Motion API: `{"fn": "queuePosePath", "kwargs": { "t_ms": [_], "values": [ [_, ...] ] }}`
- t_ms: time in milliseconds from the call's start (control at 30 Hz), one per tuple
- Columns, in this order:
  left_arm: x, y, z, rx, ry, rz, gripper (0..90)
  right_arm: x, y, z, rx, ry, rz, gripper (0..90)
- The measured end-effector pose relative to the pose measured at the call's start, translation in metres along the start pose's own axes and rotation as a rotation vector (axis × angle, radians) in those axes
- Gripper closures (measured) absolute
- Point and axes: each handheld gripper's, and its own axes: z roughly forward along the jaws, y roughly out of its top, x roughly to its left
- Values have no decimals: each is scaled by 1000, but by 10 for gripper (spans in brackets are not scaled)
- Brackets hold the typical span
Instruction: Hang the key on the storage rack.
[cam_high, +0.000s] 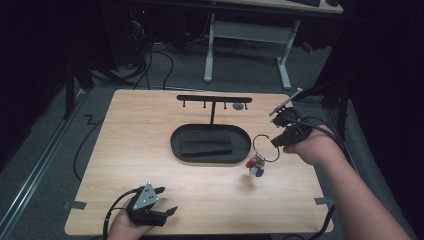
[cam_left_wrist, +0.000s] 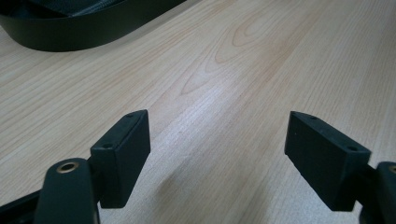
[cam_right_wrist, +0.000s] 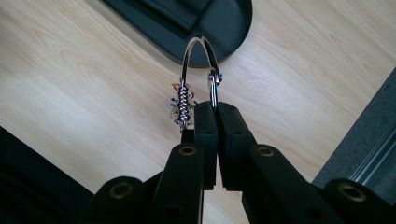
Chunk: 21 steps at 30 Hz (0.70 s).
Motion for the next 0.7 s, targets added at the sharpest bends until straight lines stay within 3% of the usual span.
{"fn": "queuePosePath", "kwargs": {
  "t_ms": [367,700],
  "values": [
    [-3,-4,-5,17,10,16,228,8,23,-7,-18,-24,-33,877],
    [-3,-5,-9,15,21,29,233,8,48,-3,-33,-11,-48,877]
  ]
}}
